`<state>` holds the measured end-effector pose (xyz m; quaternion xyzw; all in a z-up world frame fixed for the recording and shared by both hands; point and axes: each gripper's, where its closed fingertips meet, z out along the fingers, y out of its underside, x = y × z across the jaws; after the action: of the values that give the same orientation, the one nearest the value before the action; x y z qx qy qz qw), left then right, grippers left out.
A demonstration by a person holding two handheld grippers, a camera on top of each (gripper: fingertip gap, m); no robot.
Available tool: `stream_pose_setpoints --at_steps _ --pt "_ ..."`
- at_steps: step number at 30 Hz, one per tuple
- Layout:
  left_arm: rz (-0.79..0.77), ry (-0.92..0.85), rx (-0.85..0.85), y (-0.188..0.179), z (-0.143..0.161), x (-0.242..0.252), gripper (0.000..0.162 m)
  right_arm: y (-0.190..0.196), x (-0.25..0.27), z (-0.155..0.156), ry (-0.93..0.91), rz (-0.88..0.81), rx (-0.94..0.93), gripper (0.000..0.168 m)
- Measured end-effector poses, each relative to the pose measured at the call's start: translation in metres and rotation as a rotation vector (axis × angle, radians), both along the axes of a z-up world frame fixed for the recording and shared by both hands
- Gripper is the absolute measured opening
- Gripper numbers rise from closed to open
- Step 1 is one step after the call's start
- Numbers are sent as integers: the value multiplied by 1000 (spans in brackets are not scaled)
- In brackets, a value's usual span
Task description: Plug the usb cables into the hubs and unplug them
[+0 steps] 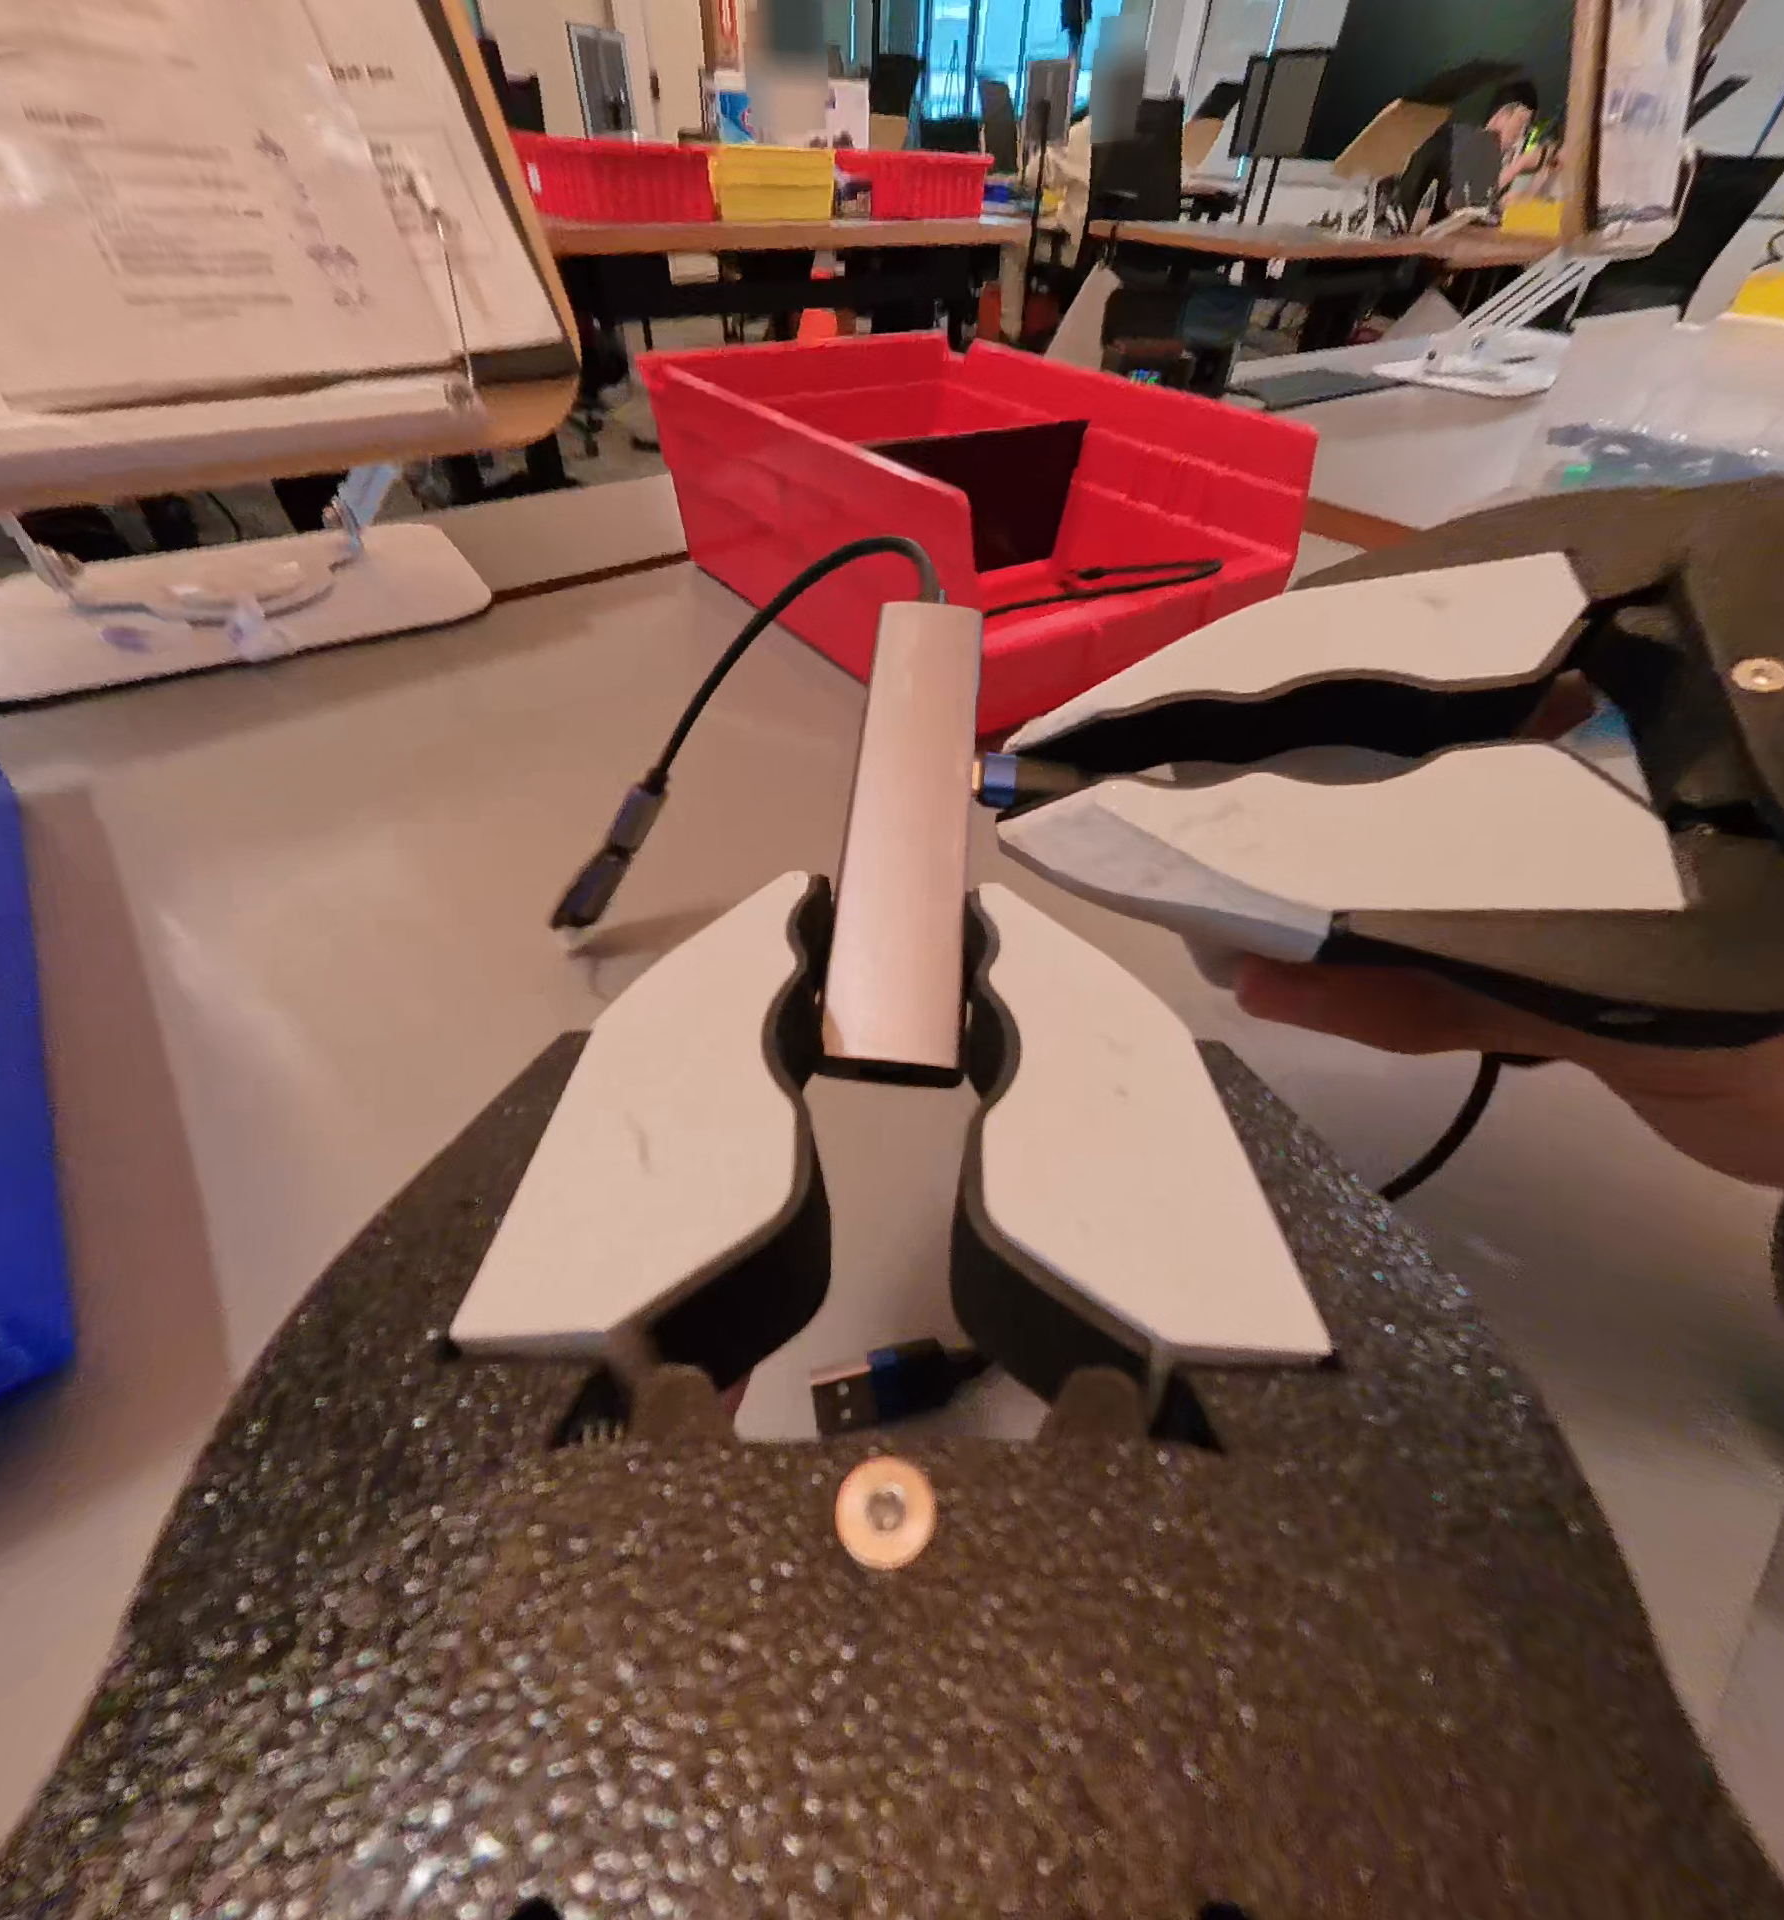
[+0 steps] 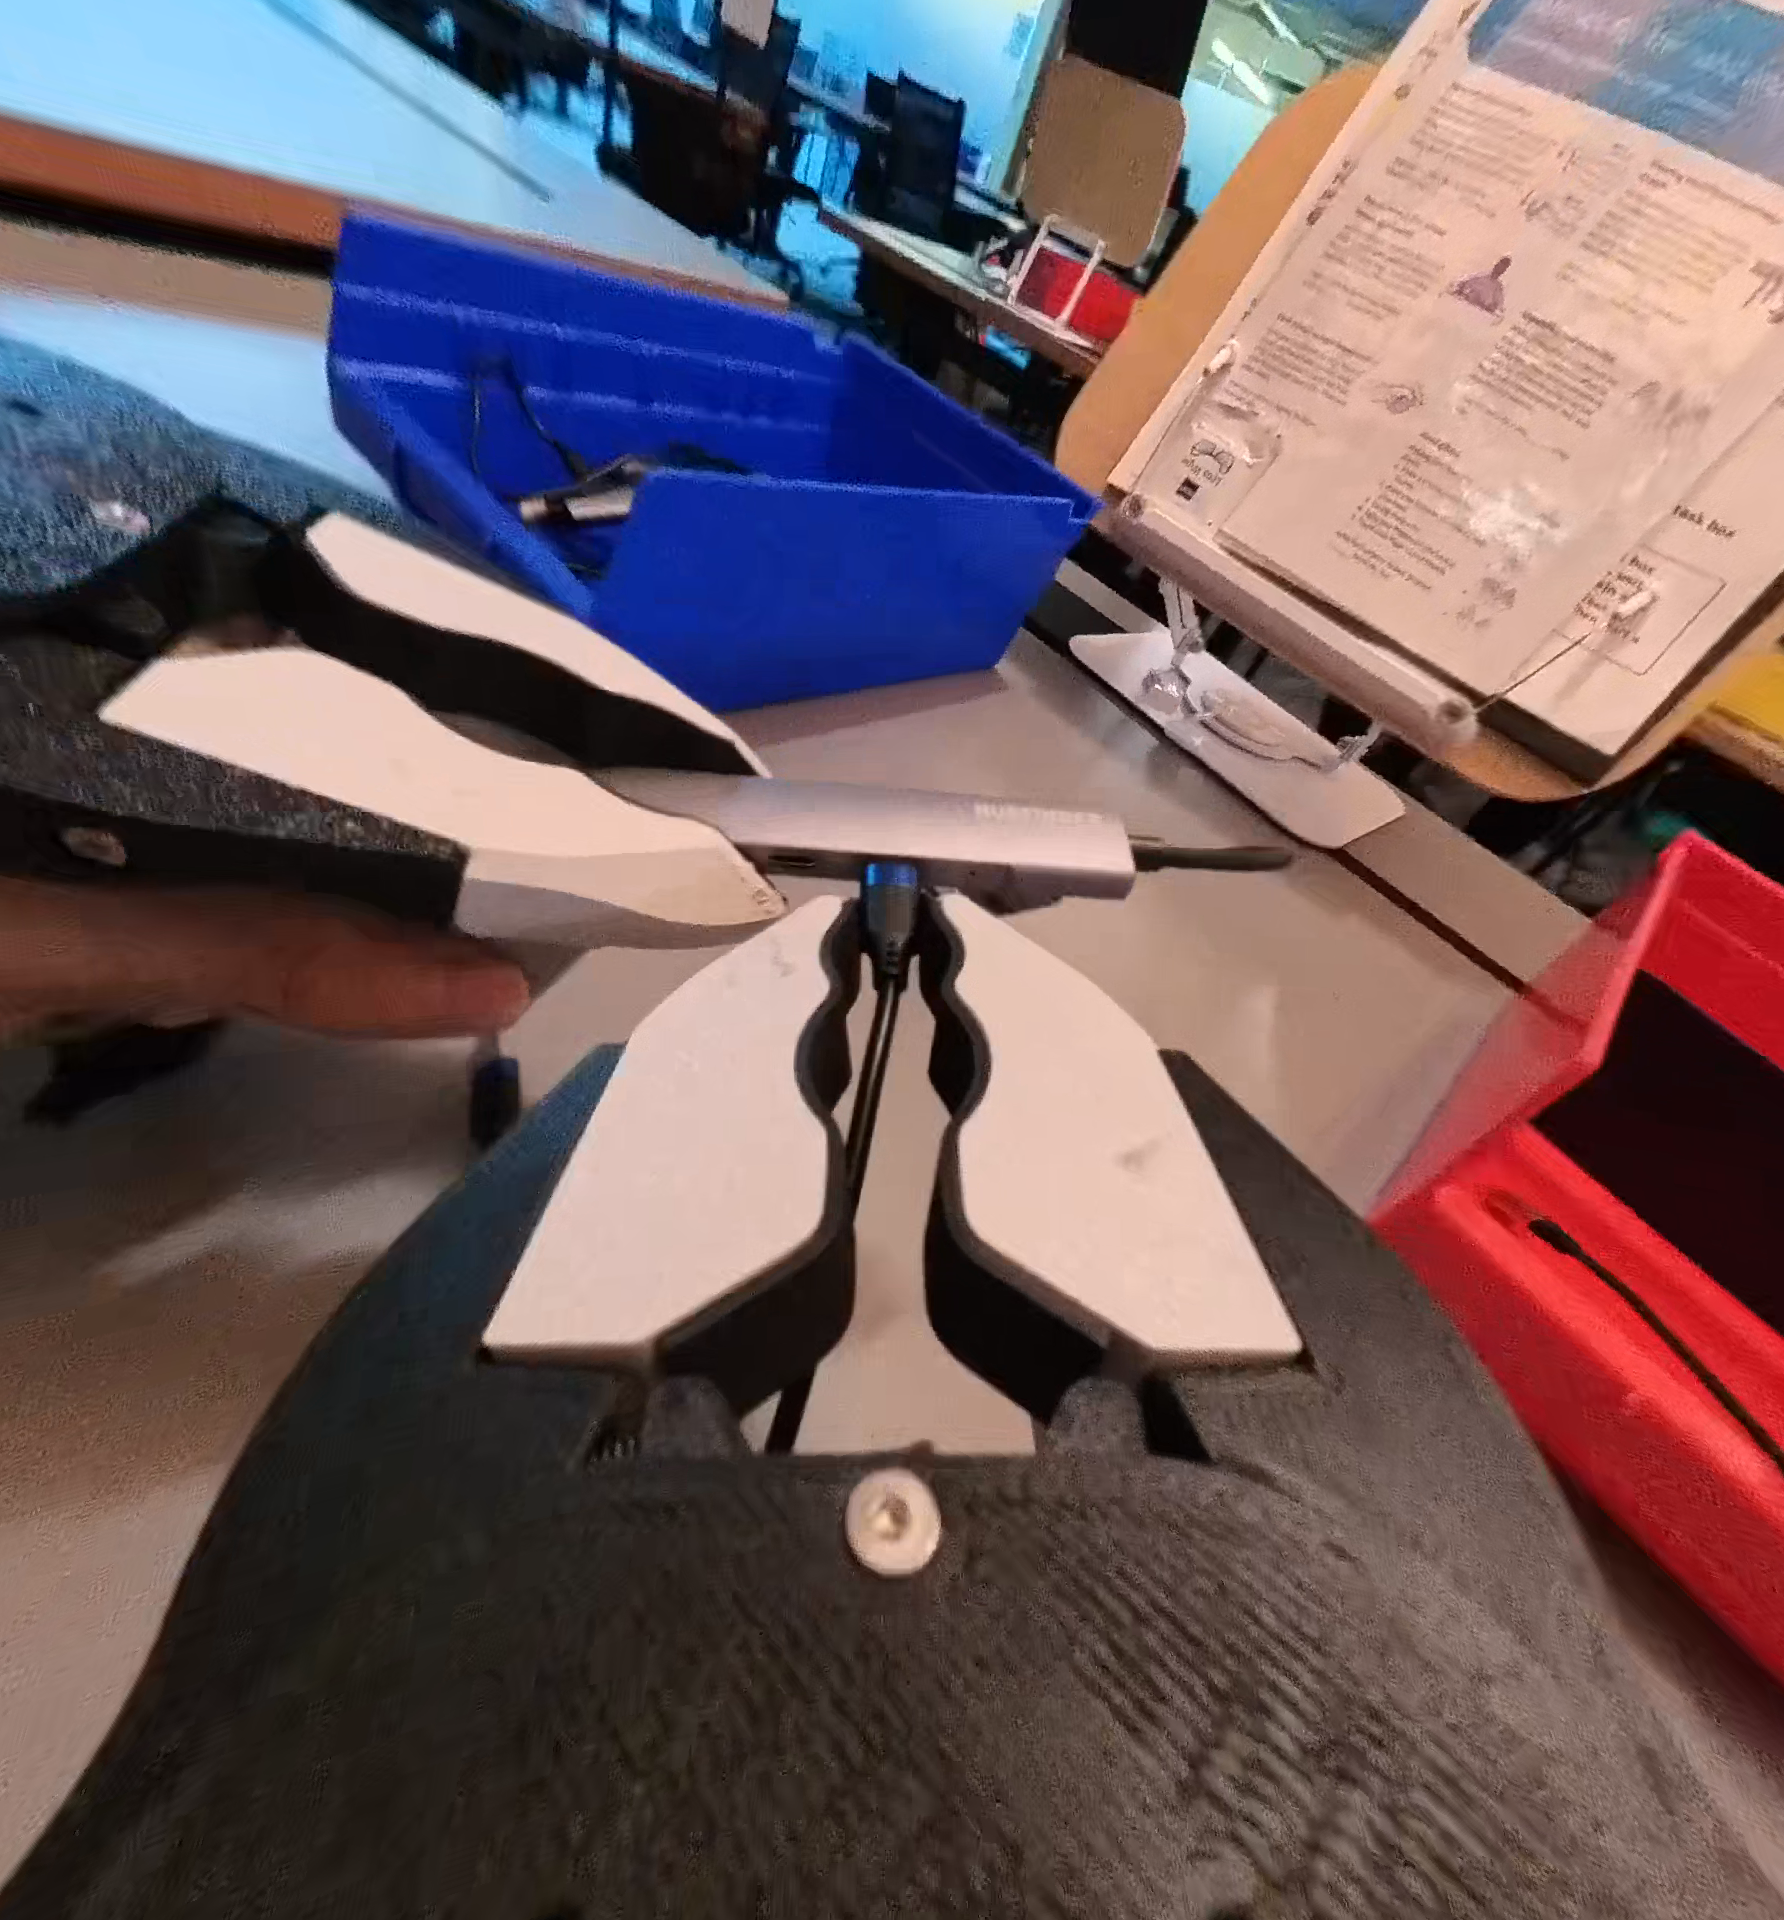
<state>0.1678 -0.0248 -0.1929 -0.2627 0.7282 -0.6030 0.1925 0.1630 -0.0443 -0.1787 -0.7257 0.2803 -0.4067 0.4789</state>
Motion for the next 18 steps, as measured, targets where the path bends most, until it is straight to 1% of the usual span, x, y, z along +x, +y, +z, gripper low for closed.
stream_pose_setpoints --at_steps 1,2,3,4,5,6,7,8,9,10,11,13,15,18 --pt "2 -19 -3 -1 5 -2 24 -1 -2 4 21 5 86 11" --pt "5 -41 14 -3 8 -4 24 -3 -5 6 41 7 134 11" --pt "7 -64 37 -4 10 -5 24 -4 -7 7 35 9 110 12" --pt "42 -80 44 -2 11 -3 24 -7 -10 7 19 25 42 12" --pt "151 -103 47 11 14 10 24 -5 -22 1 62 115 -24 12" --pt "202 -124 37 26 20 22 24 -15 -27 1 73 102 -33 12" --pt "182 -55 -40 36 26 27 24 -28 -28 5 60 63 -17 11" --pt "126 -14 -129 40 38 25 23 -45 -28 12 40 -4 6 11" --pt "94 -39 -162 42 49 21 23 -56 -31 17 47 -20 17 11" --pt "75 -77 -143 41 55 16 23 -61 -33 21 73 3 19 11" --pt "46 -103 -118 36 56 10 23 -66 -33 30 53 11 9 11" --pt "11 -109 -98 26 49 4 23 -79 -28 62 -40 -8 -14 12" --pt "-30 -78 -95 18 36 3 23 -90 -21 99 -106 10 -19 11" --pt "-50 -46 -109 11 20 4 23 -119 1 157 -242 -29 -60 11"
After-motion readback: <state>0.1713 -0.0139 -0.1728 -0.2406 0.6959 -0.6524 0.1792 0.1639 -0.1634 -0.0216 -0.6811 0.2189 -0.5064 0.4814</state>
